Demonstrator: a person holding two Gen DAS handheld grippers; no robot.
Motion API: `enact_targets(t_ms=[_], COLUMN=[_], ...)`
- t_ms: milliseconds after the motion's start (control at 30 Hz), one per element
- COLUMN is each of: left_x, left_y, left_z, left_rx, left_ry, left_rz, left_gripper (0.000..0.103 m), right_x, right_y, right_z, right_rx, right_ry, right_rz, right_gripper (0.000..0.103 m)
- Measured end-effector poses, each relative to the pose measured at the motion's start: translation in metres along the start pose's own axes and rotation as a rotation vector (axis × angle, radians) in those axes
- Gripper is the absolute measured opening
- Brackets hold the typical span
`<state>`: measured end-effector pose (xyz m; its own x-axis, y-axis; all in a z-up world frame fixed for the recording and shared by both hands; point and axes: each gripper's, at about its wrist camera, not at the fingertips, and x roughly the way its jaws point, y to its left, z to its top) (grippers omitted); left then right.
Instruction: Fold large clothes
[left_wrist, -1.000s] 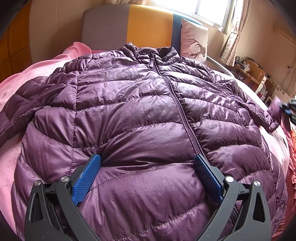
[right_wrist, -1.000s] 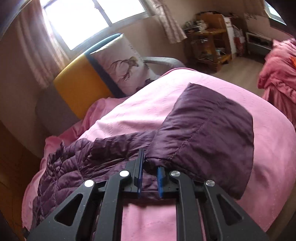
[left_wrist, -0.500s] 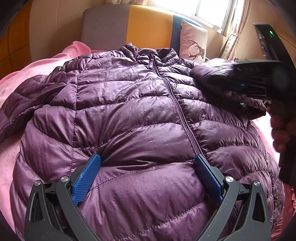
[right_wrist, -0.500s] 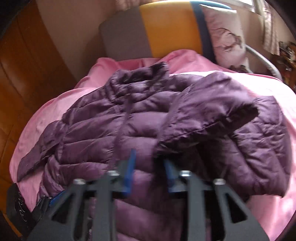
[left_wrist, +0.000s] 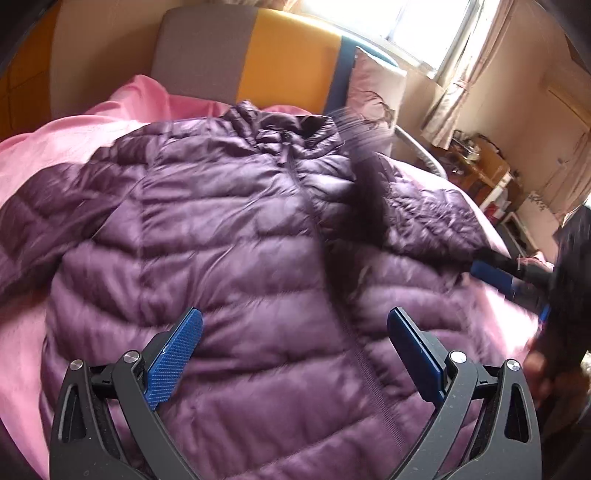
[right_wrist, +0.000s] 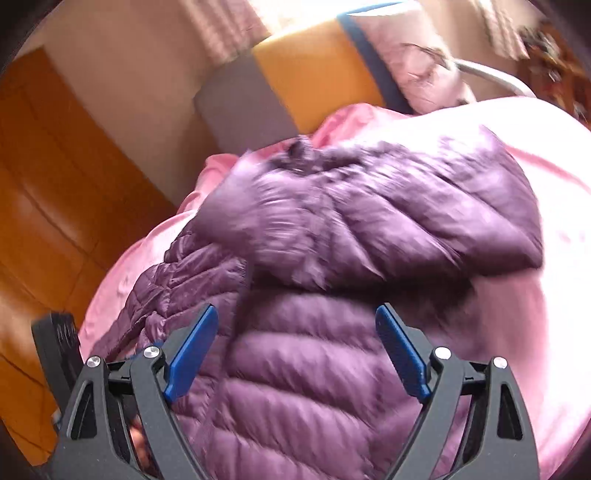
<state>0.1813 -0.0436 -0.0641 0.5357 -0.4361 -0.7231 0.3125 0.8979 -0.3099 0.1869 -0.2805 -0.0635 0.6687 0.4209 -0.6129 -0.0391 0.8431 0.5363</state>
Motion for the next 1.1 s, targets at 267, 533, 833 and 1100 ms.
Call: enact_targets(t_ms=[267,533,833,1100], left_x=[0.060,0.093,0.029,0.026], left_y=[0.016,0.025,0.061,0.105], left_z=[0.054,0.089,0.096,0.059], left_rx=[-0.187,-0.307,-0.326,-0.331], left_ry=[0.116,0.168,-0.002,0.019], left_rz=[-0.061,-0.117,-0.085,0.071], left_gripper=[0.099,0.011,0.006,0.006], right_x=[-0.024,-0.013,-0.001,0.013], right_y=[-0.056,-0.099,-0.125,-0.150], right_z=[-0.016,-0.001,0.027,0.041], right_rx=[0.167,0.367,0.541,0.667], right_ry=[-0.008,-0.080,-0.171,-0.197], right_rz=[0.049,0.150,0.277,0.263], right_gripper=[0.088,0.097,0.100,0.095])
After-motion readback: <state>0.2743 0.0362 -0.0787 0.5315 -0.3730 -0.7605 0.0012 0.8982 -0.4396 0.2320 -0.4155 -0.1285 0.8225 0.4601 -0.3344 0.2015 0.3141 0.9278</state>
